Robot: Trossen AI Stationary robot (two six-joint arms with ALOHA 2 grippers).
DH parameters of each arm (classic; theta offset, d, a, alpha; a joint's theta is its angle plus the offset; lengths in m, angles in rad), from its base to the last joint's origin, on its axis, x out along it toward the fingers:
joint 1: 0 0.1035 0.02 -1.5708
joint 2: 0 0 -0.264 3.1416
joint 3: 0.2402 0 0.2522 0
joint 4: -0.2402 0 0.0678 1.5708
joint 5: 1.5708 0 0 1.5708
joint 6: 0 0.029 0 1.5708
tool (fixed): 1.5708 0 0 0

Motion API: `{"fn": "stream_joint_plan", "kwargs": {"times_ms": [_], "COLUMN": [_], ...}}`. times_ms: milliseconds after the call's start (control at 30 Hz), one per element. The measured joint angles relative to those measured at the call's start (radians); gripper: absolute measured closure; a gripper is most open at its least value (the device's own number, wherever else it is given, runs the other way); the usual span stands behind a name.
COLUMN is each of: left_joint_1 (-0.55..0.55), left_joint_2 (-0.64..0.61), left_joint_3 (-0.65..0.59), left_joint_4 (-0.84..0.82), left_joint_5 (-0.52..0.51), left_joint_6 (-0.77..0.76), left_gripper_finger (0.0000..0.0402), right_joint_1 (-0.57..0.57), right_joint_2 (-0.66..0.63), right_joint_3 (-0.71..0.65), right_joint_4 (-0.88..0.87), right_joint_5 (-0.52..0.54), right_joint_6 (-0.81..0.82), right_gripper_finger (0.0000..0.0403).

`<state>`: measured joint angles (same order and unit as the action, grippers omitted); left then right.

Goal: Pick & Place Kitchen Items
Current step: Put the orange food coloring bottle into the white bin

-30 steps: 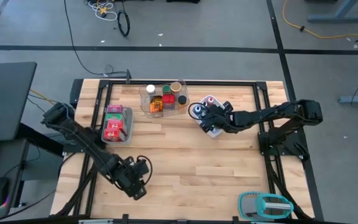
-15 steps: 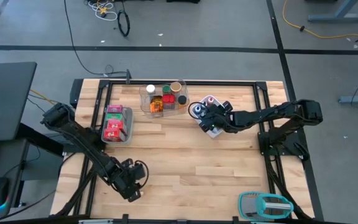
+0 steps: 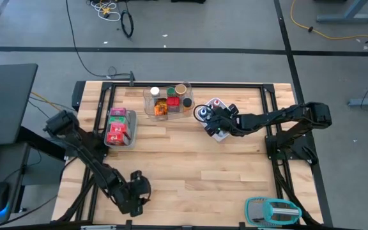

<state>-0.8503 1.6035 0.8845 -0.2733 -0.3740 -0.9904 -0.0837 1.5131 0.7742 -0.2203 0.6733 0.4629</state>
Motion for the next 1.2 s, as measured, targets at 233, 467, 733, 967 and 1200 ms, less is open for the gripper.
{"fn": "stream_joint_plan", "kwargs": {"times_ms": [233,467,733,967,1200], "left_joint_1": [-0.006,-0.007,0.001,0.020,0.072], "left_joint_2": [0.085,0.130,0.145,0.146,0.149], "left_joint_3": [0.000,0.001,0.004,0.002,0.003], "left_joint_4": [0.004,0.002,-0.005,-0.010,0.000], "left_joint_5": [0.042,0.141,0.123,0.113,0.009], "left_joint_6": [-0.001,0.017,0.059,0.049,0.068], "left_gripper_finger": [0.0221,0.0221,0.0242,0.0319,0.0317], "right_joint_1": [0.000,0.000,0.001,0.027,0.092], "right_joint_2": [0.000,0.000,0.000,0.000,0.000], "right_joint_3": [0.000,0.000,0.000,0.000,0.000], "right_joint_4": [0.013,0.027,0.053,0.161,0.419], "right_joint_5": [-0.012,-0.011,-0.011,-0.008,-0.271], "right_joint_6": [0.000,0.000,-0.037,-0.136,-0.379], "right_gripper_finger": [0.0183,0.0183,0.0183,0.0183,0.0183]}}
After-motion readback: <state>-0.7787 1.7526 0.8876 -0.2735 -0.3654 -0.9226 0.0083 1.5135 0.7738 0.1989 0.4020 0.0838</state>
